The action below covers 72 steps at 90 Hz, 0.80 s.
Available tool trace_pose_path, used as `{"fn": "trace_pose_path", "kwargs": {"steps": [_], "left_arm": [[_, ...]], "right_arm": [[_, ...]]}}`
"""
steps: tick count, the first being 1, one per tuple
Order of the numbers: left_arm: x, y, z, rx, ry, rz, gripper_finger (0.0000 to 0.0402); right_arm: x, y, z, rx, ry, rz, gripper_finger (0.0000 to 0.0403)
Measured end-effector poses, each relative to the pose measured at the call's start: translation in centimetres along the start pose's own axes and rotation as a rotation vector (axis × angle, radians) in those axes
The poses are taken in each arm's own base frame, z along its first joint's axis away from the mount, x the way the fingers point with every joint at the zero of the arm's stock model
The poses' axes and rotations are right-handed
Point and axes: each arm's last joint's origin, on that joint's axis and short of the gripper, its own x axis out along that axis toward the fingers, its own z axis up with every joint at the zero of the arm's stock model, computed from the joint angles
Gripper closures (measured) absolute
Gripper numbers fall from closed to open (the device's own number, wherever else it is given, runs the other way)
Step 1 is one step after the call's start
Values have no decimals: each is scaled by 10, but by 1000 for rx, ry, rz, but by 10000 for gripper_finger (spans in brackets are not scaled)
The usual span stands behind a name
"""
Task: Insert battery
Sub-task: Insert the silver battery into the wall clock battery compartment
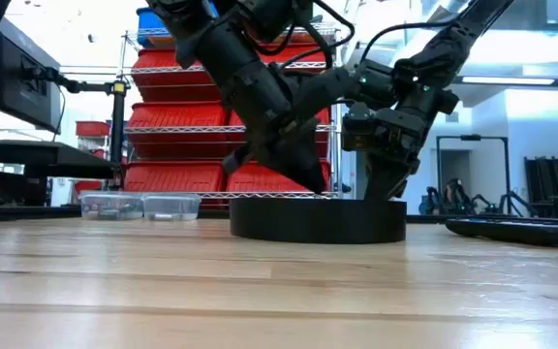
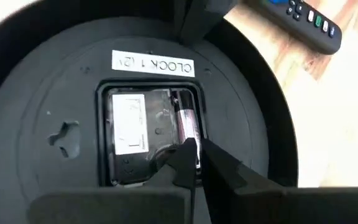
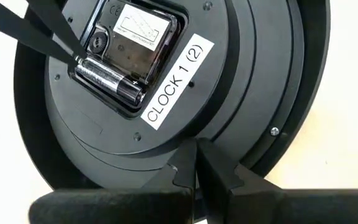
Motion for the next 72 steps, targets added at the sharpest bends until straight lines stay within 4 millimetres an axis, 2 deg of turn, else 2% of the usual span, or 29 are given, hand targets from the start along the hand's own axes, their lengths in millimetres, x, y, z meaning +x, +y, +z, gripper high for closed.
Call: {"fn": "trace_pose_path", "kwargs": {"steps": [48, 60, 72], "left_arm": [[3, 0, 3, -3, -6, -43, 402], [11, 2, -3, -9, 19, -33, 402], [20, 0, -10, -21, 66, -98, 402]], "right_arm": [[0, 0, 0, -3, -1, -3, 403], [0, 0, 0, -2, -2, -4, 403], [0, 0, 0, -1, 1, -3, 403]]}}
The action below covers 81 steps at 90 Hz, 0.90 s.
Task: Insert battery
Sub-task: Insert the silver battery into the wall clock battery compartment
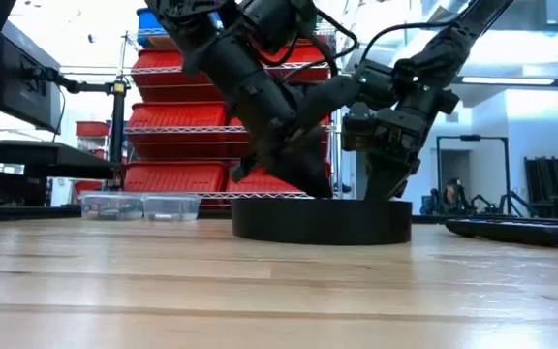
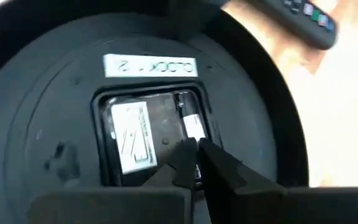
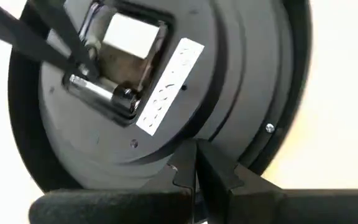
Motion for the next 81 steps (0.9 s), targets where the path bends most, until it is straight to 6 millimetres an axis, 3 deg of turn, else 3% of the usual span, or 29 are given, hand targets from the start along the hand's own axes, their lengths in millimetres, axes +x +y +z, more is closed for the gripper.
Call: {"fn": "trace_pose_path", "kwargs": {"steps": [18, 39, 81], "left_arm": [[1, 1, -6, 14, 34, 21, 401], [-15, -3, 5, 82, 1, 14, 402], [-15, -2, 4, 102, 14, 29, 402]], "right_arm": [[0, 0, 0, -1, -2, 0, 403], [0, 0, 1, -4, -10, 1, 403], [0, 0, 1, 0, -6, -2, 403]]}}
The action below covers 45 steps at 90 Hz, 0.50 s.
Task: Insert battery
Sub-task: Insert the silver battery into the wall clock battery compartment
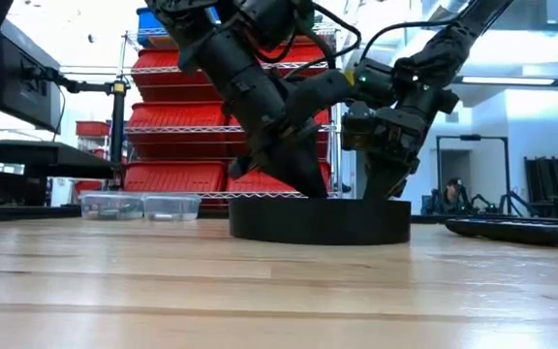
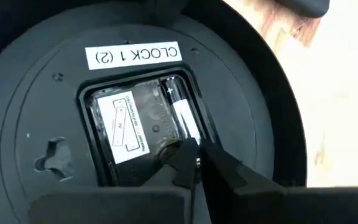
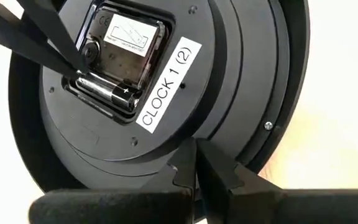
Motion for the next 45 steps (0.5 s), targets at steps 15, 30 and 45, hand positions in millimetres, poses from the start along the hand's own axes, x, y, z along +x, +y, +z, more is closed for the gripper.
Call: {"fn": "trace_pose_path", "kwargs": {"steps": [15, 30, 45], "left_arm": [[0, 1, 0, 8, 9, 10, 401], [4, 4, -4, 17, 33, 36, 401], [12, 6, -8, -2, 27, 54, 401]], "right_arm": [[0, 0, 0, 0, 0, -1, 403], [0, 0, 0, -1, -1, -4, 403], [0, 0, 0, 0, 0, -5, 403]]}}
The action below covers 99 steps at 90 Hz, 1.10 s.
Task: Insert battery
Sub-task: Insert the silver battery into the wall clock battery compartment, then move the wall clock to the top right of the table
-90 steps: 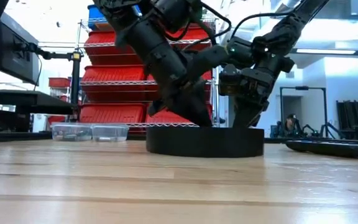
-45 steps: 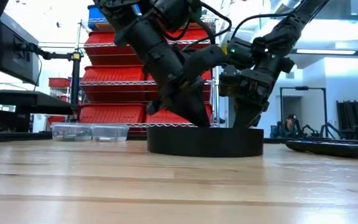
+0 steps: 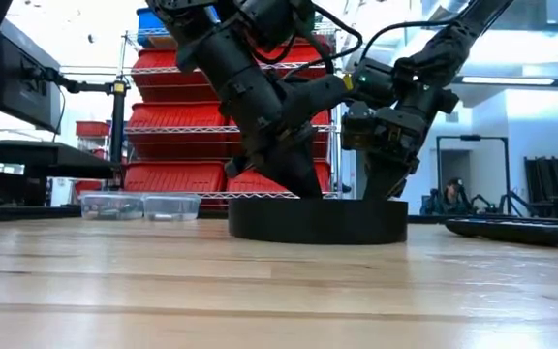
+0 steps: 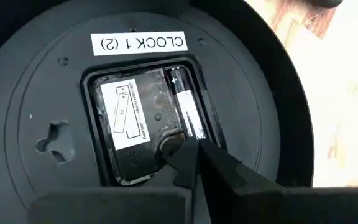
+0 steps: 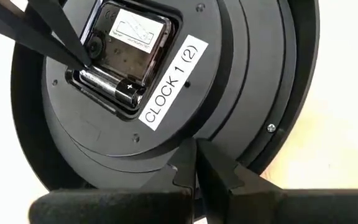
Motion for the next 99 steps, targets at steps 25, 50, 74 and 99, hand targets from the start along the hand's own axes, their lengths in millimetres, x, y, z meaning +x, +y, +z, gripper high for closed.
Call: {"fn": "trace_pose_path", "kwargs": {"steps": [25, 50, 74, 99], "left_arm": [[12, 7, -13, -10, 76, 56, 401], [-4, -1, 5, 54, 58, 15, 401], [-70, -20, 54, 232, 26, 84, 402], [-147, -12, 69, 385, 109, 227, 402]], "right_arm": [[0, 0, 0, 9, -1, -1, 403], [0, 1, 0, 15, 0, 1, 403], [-15, 9, 22, -7, -4, 56, 403], [-58, 29, 53, -248, -126, 68, 403]]}}
